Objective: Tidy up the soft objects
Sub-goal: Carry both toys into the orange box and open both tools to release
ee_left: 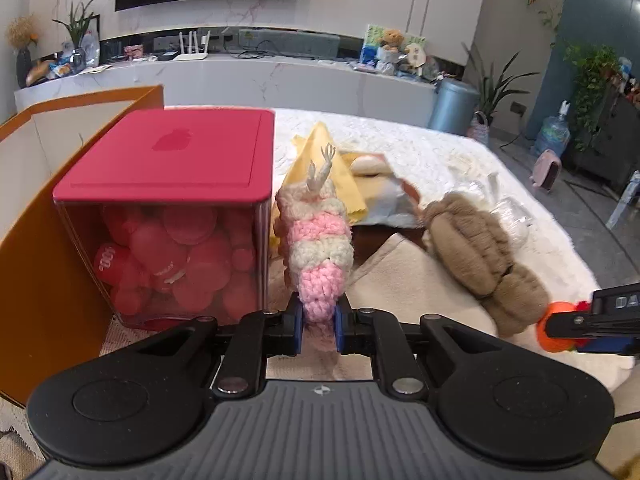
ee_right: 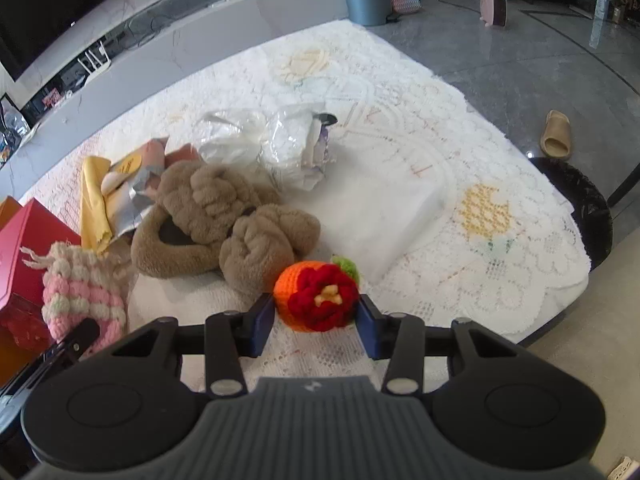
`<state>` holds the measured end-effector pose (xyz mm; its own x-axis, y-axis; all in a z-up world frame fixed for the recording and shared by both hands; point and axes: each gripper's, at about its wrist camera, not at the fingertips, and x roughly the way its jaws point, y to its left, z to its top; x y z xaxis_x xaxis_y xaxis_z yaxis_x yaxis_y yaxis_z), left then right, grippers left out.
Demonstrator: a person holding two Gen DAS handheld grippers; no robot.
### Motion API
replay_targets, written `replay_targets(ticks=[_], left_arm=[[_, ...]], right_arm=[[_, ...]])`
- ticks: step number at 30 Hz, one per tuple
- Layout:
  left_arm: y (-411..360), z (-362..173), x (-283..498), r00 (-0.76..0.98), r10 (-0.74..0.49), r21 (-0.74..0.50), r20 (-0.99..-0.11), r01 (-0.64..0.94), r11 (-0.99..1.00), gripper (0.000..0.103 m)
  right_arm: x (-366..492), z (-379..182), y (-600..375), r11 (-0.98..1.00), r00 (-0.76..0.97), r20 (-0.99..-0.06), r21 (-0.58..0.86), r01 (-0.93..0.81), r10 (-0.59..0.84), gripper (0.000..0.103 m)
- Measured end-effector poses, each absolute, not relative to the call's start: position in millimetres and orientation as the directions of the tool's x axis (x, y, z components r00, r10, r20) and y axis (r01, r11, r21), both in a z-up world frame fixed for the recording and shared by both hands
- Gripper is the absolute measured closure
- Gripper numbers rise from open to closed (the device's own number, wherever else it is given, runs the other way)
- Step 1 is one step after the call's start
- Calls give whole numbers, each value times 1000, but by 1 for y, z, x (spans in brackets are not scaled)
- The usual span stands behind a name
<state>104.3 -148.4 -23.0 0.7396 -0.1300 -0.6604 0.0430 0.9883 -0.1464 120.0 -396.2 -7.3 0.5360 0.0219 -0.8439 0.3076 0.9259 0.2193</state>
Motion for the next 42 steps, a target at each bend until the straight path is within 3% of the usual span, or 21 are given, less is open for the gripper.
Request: replay_targets(ticks=[6, 20, 28, 33, 37, 42], left_arm=[[-147, 3, 91, 787, -161, -166, -596, 76, 983, 86], [-101, 74, 71, 882, -119, -220, -455, 18, 975, 89], [-31, 129, 53, 917, -102, -251, -386, 2, 968, 89], [17, 130, 42, 894, -60, -212, -444, -40, 976, 89], [49, 112, 37, 877, 17, -194, -480, -125, 973, 89], [93, 67, 61, 812, -107, -335, -574, -113, 935, 89]], right_arm=[[110, 9, -396, 929, 611, -791, 243, 278, 24, 59], [76, 94, -348, 911, 835, -521, 408, 61, 178, 59], [65, 138, -269, 940, 860, -459, 335, -65, 223, 59], [62, 142, -215, 915, 856, -418, 377, -141, 304, 59], [70, 126, -159, 905, 817, -441, 368, -212, 371, 59], [82, 98, -104, 881, 731, -503, 356, -312, 462, 59]])
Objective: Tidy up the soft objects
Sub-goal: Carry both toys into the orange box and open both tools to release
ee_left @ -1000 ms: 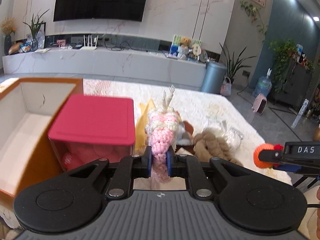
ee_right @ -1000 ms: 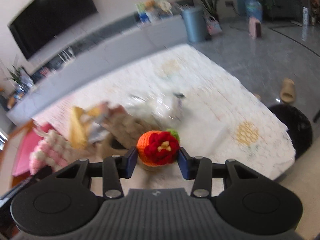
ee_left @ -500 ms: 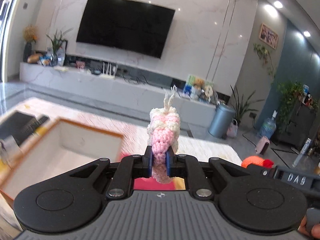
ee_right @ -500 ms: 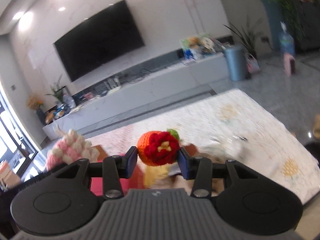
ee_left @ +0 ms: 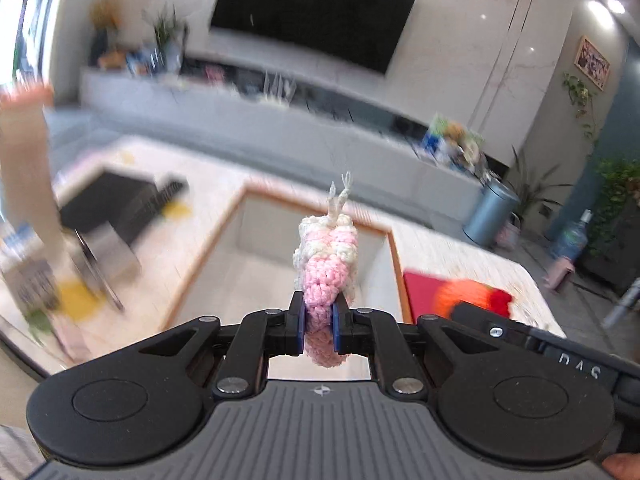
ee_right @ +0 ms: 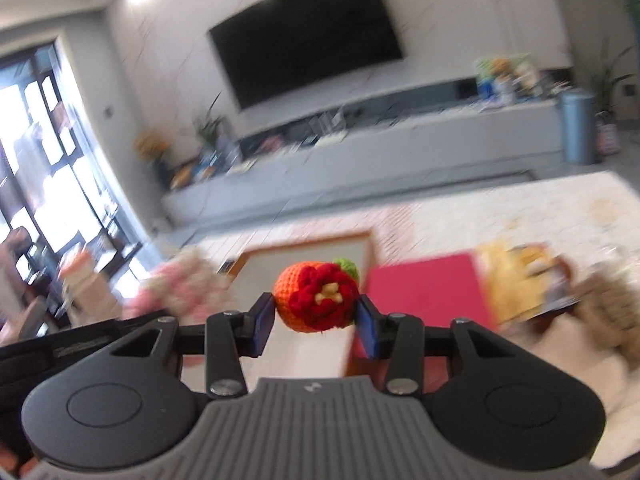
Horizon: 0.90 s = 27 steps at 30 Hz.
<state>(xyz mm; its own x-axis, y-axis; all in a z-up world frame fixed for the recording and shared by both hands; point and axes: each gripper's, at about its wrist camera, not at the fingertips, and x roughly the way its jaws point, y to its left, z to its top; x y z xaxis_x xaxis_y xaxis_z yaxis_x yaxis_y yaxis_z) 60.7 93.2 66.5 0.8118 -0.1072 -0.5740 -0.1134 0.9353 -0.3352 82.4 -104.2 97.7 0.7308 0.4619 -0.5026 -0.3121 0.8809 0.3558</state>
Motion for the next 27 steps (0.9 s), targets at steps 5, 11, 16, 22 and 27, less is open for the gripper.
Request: replay_targets(ticks=[5, 11, 16, 22, 27], left_arm=[[110, 22, 92, 728, -134, -378, -672, -181, 908, 89], [114, 4, 98, 685, -91, -318, -723, -212, 924, 89], [106, 0, 90, 651, -47, -204, -758, -168, 964, 86], [89, 10, 75, 637, 97, -31, -765, -186, 982, 42], [107, 45, 49, 717, 63, -137, -694, -218, 966, 29]], right_arm=[[98, 70, -84, 884, 687, -558, 337, -325, 466, 59], [110, 52, -81, 884, 656, -593, 330, -332, 467, 59], [108, 49, -76, 874, 640, -596, 339, -348, 485, 59], [108, 43, -60, 895, 621, -645, 296, -335, 446, 59], [102, 44, -55, 907, 631, -655, 249, -339, 415, 59]])
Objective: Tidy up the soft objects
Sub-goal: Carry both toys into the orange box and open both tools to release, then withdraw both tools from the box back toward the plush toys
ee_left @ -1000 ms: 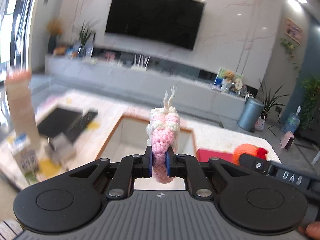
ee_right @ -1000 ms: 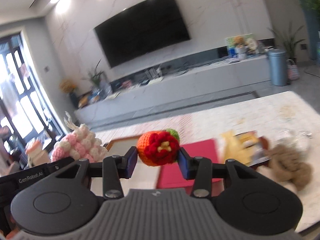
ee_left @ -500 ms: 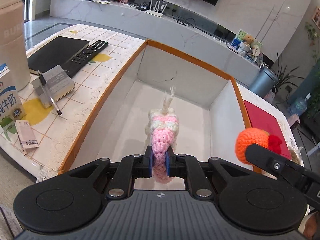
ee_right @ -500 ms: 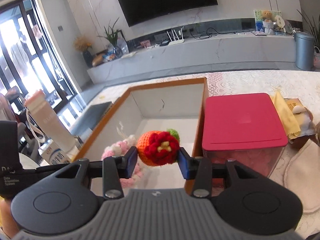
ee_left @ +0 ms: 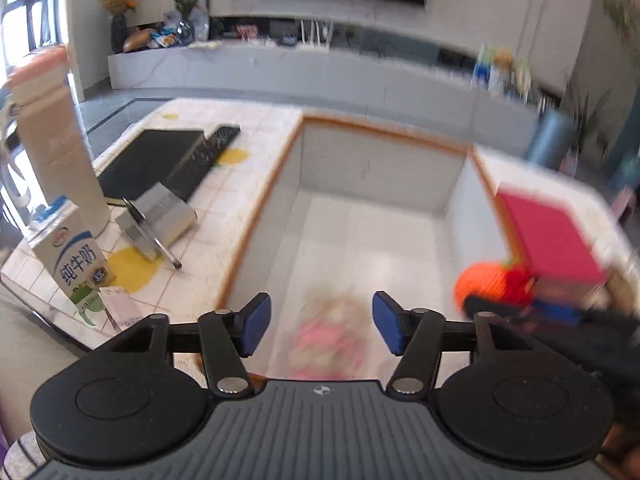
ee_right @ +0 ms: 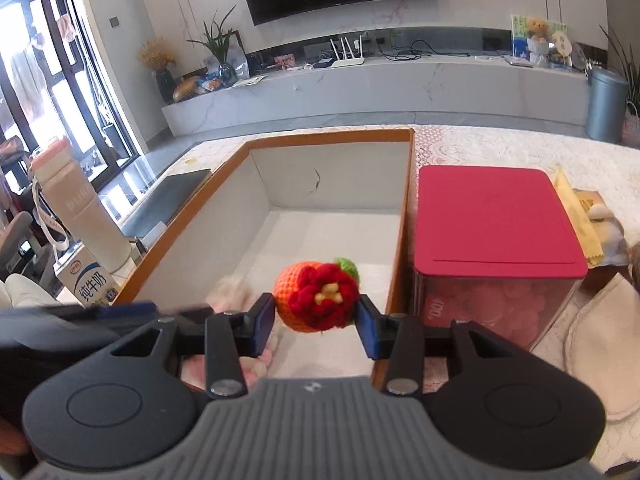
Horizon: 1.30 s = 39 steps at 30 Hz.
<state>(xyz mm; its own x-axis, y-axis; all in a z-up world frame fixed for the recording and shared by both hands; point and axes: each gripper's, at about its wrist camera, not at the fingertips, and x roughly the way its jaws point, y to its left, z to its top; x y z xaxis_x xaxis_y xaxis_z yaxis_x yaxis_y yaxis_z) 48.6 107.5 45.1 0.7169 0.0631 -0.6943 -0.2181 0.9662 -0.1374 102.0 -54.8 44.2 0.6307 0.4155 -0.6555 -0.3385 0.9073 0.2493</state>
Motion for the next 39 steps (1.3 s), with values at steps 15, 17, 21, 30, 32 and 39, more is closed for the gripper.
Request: replay_targets(ticks=[15, 17, 21, 30, 32, 39], left_arm=[[169, 50, 41, 748, 221, -181, -626, -415, 892, 17], [171, 47, 42, 740, 222, -184, -634, -424, 887, 17], [176, 44, 41, 729, 222, -194, -648, -439, 877, 17], [182, 48, 37, 723, 238, -200, -648, -464, 863, 17], [182, 51, 35, 726, 247, -197, -641, -468, 862, 17], [181, 65, 24, 742, 265, -207, -616, -477, 854, 17]], right_arm=[[93, 29, -8, 897, 585, -701, 184, -403, 407, 58], [94, 26, -4, 896, 572, -715, 179, -407, 403, 58], [98, 22, -4, 904, 562, -731, 179, -389, 387, 57], [98, 25, -3, 906, 562, -733, 182, -382, 384, 53], [94, 30, -3, 902, 570, -722, 183, -390, 393, 52], [76, 58, -7, 890, 606, -673, 187, -416, 425, 49]])
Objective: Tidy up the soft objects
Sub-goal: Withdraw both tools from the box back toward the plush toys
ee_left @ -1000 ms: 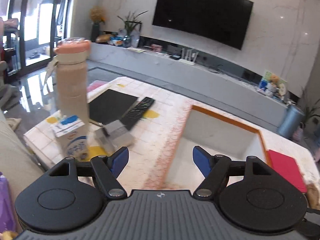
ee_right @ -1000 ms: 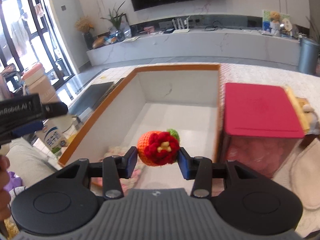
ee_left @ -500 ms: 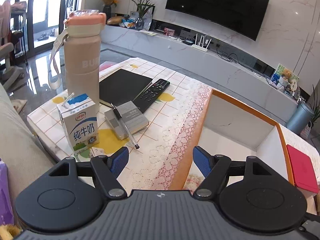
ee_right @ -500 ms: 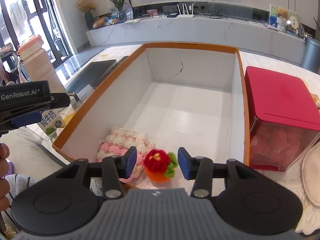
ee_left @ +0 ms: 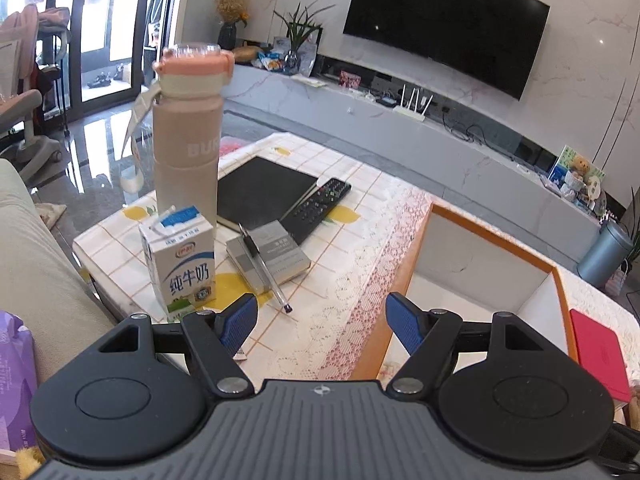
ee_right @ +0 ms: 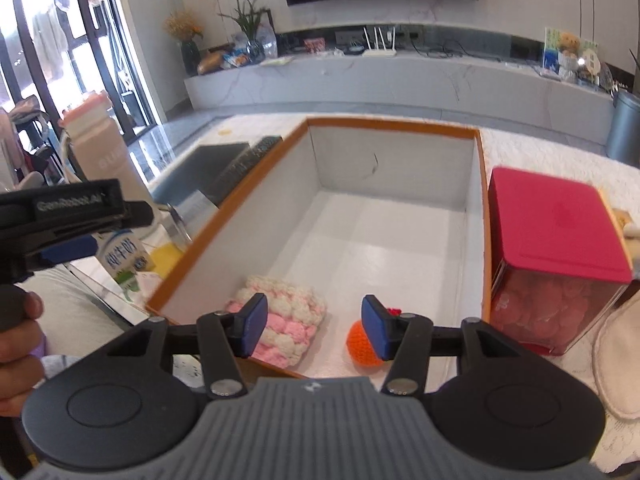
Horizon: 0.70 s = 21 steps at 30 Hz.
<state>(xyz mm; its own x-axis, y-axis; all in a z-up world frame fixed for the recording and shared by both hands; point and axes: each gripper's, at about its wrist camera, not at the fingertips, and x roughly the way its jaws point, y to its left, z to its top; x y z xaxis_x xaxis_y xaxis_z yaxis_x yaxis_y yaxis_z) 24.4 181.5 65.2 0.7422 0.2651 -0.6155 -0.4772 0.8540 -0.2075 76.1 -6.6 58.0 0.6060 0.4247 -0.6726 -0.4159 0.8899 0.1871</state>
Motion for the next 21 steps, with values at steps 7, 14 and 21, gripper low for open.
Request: replay_targets(ticks=[7, 14, 21], left_arm=[[168, 93, 11, 778, 302, -172, -551, -460, 871, 17], [144, 129, -1, 813, 305, -169, -496, -435, 884, 17], [98, 147, -4, 850, 247, -189, -466, -369, 910, 16]], right_arm=[[51, 101, -28, 894, 687, -583, 189, -406, 434, 48], [23, 143, -68, 928, 790, -488, 165, -333, 370, 48], [-2, 162, -131, 957, 869, -404, 167, -237, 285, 42]])
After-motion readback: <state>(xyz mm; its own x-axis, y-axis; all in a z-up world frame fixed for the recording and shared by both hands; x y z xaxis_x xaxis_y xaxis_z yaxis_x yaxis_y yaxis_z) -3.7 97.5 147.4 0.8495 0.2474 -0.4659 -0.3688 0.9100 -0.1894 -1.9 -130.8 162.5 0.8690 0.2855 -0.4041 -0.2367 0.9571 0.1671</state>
